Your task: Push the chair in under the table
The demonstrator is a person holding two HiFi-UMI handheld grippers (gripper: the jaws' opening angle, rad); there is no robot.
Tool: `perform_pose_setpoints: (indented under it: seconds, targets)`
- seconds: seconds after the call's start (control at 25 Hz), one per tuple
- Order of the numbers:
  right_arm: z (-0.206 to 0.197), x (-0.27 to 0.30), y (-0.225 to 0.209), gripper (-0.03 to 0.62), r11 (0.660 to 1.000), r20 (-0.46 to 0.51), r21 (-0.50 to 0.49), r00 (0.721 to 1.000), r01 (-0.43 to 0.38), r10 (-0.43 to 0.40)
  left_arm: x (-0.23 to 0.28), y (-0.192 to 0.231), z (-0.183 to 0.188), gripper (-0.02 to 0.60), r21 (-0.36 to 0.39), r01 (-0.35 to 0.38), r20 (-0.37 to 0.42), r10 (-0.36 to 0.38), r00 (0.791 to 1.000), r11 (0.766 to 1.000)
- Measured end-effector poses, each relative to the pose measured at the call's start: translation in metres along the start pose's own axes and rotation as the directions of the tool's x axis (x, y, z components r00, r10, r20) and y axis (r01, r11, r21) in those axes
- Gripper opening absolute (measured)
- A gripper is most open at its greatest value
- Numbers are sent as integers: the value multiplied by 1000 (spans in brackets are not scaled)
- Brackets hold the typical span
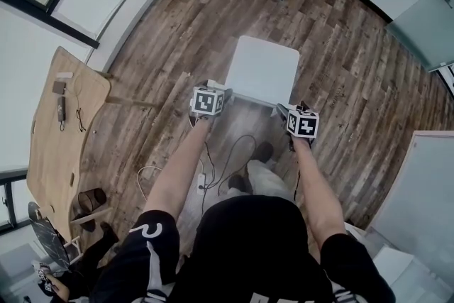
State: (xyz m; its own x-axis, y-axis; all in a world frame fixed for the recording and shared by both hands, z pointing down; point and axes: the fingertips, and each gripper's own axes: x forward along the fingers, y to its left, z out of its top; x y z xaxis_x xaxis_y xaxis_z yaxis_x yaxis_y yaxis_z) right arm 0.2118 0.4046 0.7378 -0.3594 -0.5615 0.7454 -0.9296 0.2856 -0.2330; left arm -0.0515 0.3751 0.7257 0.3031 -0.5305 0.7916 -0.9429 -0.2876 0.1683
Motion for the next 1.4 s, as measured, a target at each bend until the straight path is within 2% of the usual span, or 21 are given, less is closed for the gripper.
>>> perform_pose_setpoints:
  seconds: [0.64, 1.0, 1.4]
  targets:
    - [83, 44, -56, 413, 995, 4, -61, 997, -74, 74, 48, -1, 74, 388, -69, -61, 10, 62, 998, 996]
    - [114, 58, -87, 413, 990, -1, -97, 995, -103, 103, 67, -14, 97, 388, -120, -98, 16, 101, 995, 988]
    - [137, 74, -101, 414, 986, -15, -115, 992, -124, 124, 81, -12, 113, 388, -155, -117, 10, 120, 993, 981]
